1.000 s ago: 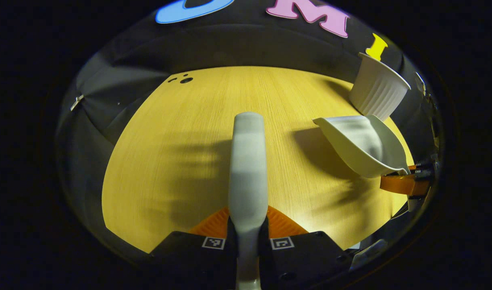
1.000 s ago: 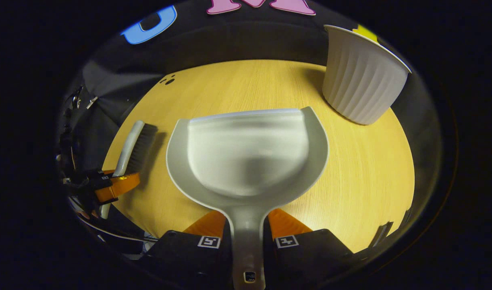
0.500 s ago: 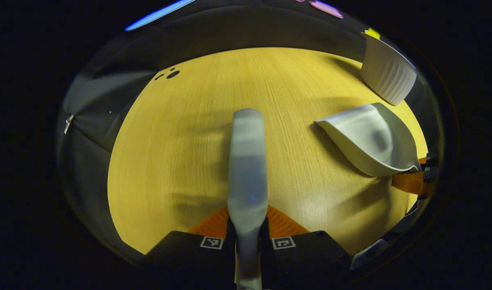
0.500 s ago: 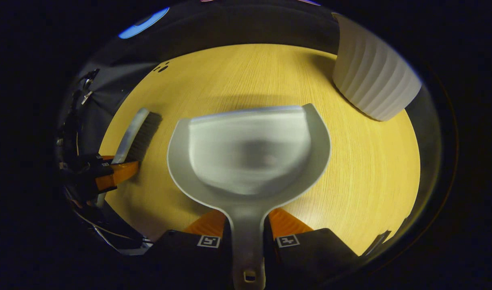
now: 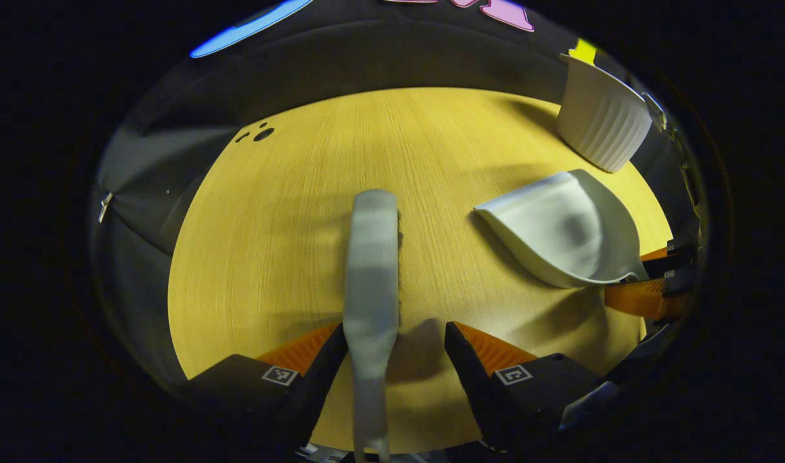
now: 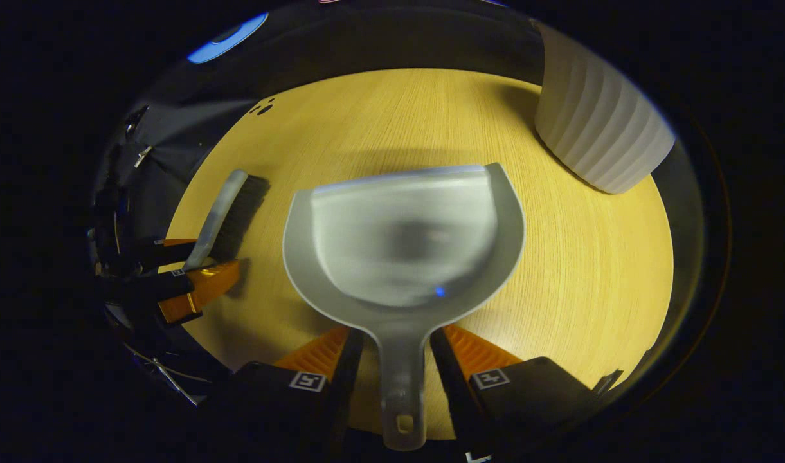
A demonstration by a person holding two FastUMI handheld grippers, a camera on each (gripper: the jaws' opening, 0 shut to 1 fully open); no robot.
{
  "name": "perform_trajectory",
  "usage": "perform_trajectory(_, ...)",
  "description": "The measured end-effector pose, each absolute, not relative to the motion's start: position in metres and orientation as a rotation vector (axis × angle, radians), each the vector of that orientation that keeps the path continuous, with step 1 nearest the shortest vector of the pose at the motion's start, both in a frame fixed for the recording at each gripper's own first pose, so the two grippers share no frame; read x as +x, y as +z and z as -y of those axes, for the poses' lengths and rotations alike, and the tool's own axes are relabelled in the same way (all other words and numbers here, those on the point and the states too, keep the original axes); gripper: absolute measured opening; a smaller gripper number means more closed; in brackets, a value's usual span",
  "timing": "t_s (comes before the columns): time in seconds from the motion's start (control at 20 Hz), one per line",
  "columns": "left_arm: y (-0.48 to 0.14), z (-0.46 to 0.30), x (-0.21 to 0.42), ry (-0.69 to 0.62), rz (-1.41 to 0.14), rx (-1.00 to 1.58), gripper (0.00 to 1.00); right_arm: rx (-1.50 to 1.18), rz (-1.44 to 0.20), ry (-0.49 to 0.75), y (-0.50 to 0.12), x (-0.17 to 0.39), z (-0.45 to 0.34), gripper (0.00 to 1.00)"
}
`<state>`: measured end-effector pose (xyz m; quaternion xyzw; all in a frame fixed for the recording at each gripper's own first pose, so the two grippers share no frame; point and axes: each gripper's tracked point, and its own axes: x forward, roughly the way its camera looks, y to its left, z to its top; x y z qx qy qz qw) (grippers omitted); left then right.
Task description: Pick up the small broom and dustpan from the desktop, sweep the trash into the dustpan with the broom, and then empty the trash into the garbage bin.
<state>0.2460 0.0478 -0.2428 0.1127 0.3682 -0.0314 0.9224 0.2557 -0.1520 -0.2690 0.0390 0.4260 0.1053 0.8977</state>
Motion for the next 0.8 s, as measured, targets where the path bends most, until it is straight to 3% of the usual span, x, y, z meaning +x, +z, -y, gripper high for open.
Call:
perform_trajectory(0.05,-0.233,-0.044,0.241,-0.062,-0.733,0.212,0.96,0.072,-0.860,0.214,-0.262,0.253,0.153,0.83)
perform_trajectory(0.15,-0.211,-0.038,0.232,-0.070,-0.659,0.183,0.98,0.060,-0.812,0.204,-0.247,0.248,0.155,1.00)
perform_trajectory(0.8,-0.057,-0.007,0.101,-0.157,-0.086,0.147,0.98,0.038,-0.241,0.064,-0.074,0.164,0.195,0.99)
